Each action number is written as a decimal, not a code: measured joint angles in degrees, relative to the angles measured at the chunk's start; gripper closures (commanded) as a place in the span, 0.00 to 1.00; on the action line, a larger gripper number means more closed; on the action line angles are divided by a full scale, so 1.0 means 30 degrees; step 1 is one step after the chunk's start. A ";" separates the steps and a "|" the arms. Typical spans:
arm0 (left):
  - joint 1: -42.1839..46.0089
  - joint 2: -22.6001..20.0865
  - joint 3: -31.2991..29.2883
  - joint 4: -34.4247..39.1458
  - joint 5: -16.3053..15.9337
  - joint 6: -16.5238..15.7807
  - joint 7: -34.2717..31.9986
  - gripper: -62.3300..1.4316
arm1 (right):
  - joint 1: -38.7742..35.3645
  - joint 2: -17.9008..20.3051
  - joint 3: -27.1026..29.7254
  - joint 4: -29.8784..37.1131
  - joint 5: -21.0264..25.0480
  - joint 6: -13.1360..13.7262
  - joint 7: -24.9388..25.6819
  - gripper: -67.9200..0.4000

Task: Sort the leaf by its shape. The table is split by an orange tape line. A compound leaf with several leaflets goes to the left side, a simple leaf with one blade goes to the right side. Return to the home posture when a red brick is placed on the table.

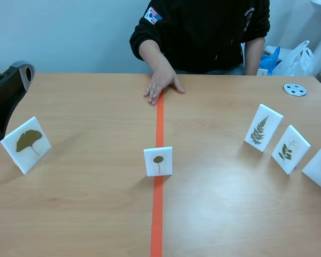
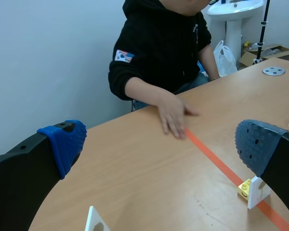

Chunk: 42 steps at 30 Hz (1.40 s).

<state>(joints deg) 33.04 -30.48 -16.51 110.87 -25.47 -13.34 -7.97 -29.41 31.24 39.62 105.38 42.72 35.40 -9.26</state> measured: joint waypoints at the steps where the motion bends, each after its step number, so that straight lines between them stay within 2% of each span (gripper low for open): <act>1: 0.0000 0.0000 0.0000 0.0000 0.0000 -0.0022 0.0015 0.00 | 0.0000 0.0000 0.0000 0.0000 0.0000 0.0000 0.0000 0.26; 3: -0.0007 0.0000 0.0000 0.0000 -0.0007 -0.0328 0.0248 0.00 | 0.0000 0.0000 0.0000 0.0000 0.0000 0.0000 0.0000 0.26; 7: -0.0066 -0.0109 0.0386 -0.0342 0.0000 -0.1690 0.0277 0.00 | 0.0000 0.0000 0.0000 0.0000 0.0000 -0.0007 0.0000 0.26; 12: -0.1005 -0.0918 0.2492 -0.2827 0.0648 -0.2463 0.0291 0.00 | 0.0000 0.0000 0.0000 0.0000 0.0000 0.0000 0.0000 0.26; 15: -0.1953 -0.1326 0.4116 -0.4583 0.0758 -0.2594 0.0131 0.00 | 0.0000 0.0000 0.0000 0.0000 0.0000 0.0000 0.0000 0.26; 17: -0.2761 -0.1377 0.5151 -0.5646 0.1690 -0.2783 -0.0095 0.00 | 0.0000 0.0000 0.0000 0.0000 0.0000 0.0000 0.0000 0.26; 20: -0.4080 -0.1377 0.6834 -0.7140 0.2324 -0.2783 -0.0284 0.00 | 0.0000 0.0000 0.0000 0.0000 0.0000 0.0000 0.0000 0.26; 29: -0.8371 -0.1209 1.2342 -1.1344 0.5399 -0.3002 -0.0707 0.00 | 0.0000 0.0000 0.0000 0.0000 0.0000 0.0000 0.0000 0.26; 32: -0.9916 -0.0780 1.3573 -1.2888 0.5880 -0.3009 -0.0714 0.00 | 0.0000 0.0000 0.0000 0.0000 0.0000 0.0000 0.0000 0.26; 42: -1.4651 0.1188 1.6334 -1.7682 0.5931 -0.2994 -0.0714 0.00 | 0.0000 0.0000 0.0000 0.0000 0.0000 0.0000 0.0000 0.26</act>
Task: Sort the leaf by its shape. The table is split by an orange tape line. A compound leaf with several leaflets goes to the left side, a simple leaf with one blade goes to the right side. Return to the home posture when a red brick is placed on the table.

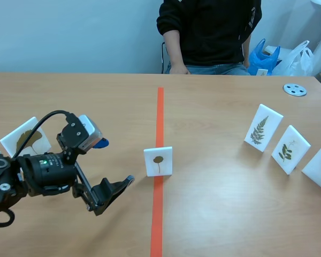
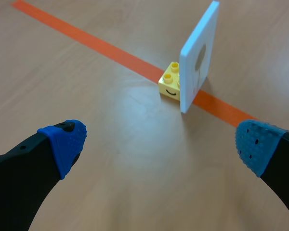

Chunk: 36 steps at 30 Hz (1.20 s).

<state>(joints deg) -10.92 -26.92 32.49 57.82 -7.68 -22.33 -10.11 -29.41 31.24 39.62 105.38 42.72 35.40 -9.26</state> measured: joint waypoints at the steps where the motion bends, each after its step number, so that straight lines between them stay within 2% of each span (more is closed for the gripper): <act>1: -0.0415 0.0197 0.0299 -0.0313 0.0000 0.0000 -0.0007 0.00 | 0.0000 0.0000 0.0000 0.0000 0.0000 0.0000 0.0000 0.26; 6: -0.2113 0.1209 0.2310 -0.1909 0.0641 0.0051 -0.0342 0.00 | 0.0007 0.0000 0.0000 0.0000 0.0000 0.0000 0.0000 0.26; 11: -0.3257 0.2579 0.4299 -0.3614 0.0707 0.0051 -0.0423 0.00 | 0.0015 0.0000 0.0000 0.0000 0.0000 0.0000 0.0000 0.26; 16: -0.4524 0.3927 0.5289 -0.5370 0.0699 0.0058 -0.0437 0.00 | 0.0007 0.0000 0.0000 0.0000 0.0000 0.0000 0.0000 0.26; 20: -0.5413 0.4663 0.5326 -0.6346 0.0699 0.0058 -0.0597 0.00 | 0.0007 0.0000 0.0000 0.0000 0.0000 0.0000 0.0000 0.26; 28: -0.5843 0.4787 0.5319 -0.6870 0.0707 0.0066 -0.0874 0.00 | 0.0007 0.0000 0.0000 0.0000 0.0000 0.0000 0.0000 0.26; 36: -0.5829 0.4634 0.5319 -0.6914 0.2040 0.0051 -0.1246 0.00 | 0.0007 0.0000 0.0000 0.0000 0.0000 0.0000 0.0000 0.26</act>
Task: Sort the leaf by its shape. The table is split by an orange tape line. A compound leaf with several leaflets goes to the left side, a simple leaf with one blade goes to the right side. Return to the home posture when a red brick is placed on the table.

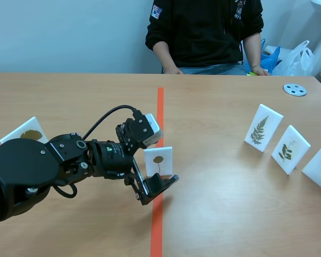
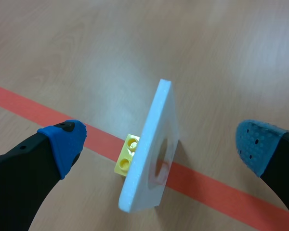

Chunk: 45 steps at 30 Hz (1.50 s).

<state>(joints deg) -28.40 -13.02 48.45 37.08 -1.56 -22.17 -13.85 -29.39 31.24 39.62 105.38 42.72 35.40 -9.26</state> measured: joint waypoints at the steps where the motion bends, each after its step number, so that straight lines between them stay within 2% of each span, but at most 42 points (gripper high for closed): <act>1: 0.0000 -0.0058 0.0007 0.0000 0.0342 -0.0015 -0.0066 0.00 | 0.0000 0.0000 0.0000 0.0000 0.0000 0.0000 0.0000 0.26; 4: 0.0000 -0.0277 0.0015 0.0000 0.0605 -0.0066 -0.0226 0.01 | 0.0000 0.0000 0.0000 0.0000 0.0000 0.0000 0.0000 0.26; 7: 0.0000 -0.0532 0.0182 0.0000 0.0656 -0.0029 -0.0335 0.37 | 0.0000 0.0000 0.0000 0.0000 0.0000 0.0000 0.0000 0.26; 8: 0.0007 -0.0546 0.0189 0.0000 0.0721 0.0000 -0.0342 0.42 | 0.0000 0.0000 0.0000 0.0000 0.0000 0.0000 0.0000 0.26; 12: 0.0044 -0.0576 0.0189 0.0000 0.0721 0.0007 -0.0474 0.46 | 0.0000 0.0000 0.0000 0.0000 0.0000 0.0000 0.0000 0.26; 17: 0.0051 -0.0576 0.0189 0.0000 0.0721 0.0007 -0.0474 0.69 | 0.0000 0.0000 0.0000 0.0000 0.0000 0.0000 0.0000 0.26; 25: 0.0051 -0.0576 0.0189 0.0000 0.0721 0.0007 -0.0474 0.87 | 0.0000 0.0000 0.0000 0.0000 0.0000 0.0000 0.0000 0.26; 35: 0.0051 -0.0576 0.0189 0.0000 0.0721 0.0007 -0.0481 0.89 | 0.0000 0.0000 0.0000 0.0000 0.0000 0.0000 0.0000 0.26; 37: 0.0080 -0.0605 0.0138 0.0007 0.0393 0.0036 -0.0474 0.89 | 0.0000 0.0000 0.0000 0.0000 0.0000 0.0000 0.0000 0.26; 40: 0.0605 -0.0896 -0.0918 0.0474 0.0044 0.0175 -0.0335 0.89 | 0.0000 0.0000 0.0000 0.0000 0.0000 0.0000 0.0000 0.26; 43: 0.1341 -0.1800 -0.2237 0.1217 -0.0204 0.0175 -0.0073 0.89 | 0.0000 0.0000 0.0000 0.0000 0.0000 0.0000 0.0000 0.26; 45: 0.1960 -0.2594 -0.3271 0.1749 -0.1027 0.0168 0.0495 0.89 | 0.0000 0.0000 0.0000 0.0000 0.0000 0.0000 0.0000 0.26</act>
<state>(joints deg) -22.52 -20.80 38.63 42.33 -4.64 -21.67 -12.36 -29.39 31.24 39.62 105.38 42.72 35.40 -9.26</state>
